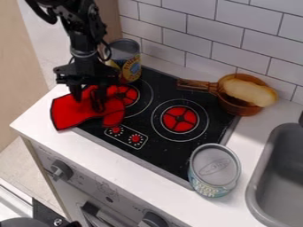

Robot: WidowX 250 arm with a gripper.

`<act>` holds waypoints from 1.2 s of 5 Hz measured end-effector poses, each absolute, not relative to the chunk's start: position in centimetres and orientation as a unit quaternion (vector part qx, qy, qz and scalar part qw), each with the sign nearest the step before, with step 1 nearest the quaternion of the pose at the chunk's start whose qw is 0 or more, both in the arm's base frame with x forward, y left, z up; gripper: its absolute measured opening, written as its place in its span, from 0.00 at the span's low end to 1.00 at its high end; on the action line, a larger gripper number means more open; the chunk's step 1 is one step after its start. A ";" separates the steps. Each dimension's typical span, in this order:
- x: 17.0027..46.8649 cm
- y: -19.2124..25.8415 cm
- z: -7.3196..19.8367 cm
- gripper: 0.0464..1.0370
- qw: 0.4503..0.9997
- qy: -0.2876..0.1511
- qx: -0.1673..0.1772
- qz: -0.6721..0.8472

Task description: Move the red cloth on the lower left corner of the stove

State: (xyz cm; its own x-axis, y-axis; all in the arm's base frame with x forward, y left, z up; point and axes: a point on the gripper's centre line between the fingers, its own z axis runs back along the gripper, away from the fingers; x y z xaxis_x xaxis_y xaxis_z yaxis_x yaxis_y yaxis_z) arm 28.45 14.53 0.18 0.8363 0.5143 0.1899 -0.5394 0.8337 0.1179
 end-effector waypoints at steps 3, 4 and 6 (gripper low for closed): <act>28.4 11.0 3.8 0.96 0.956 -0.120 0.047 0.264; 29.0 8.7 4.6 0.96 0.968 -0.131 0.043 0.212; 31.0 5.4 5.1 0.96 0.984 -0.133 0.012 0.114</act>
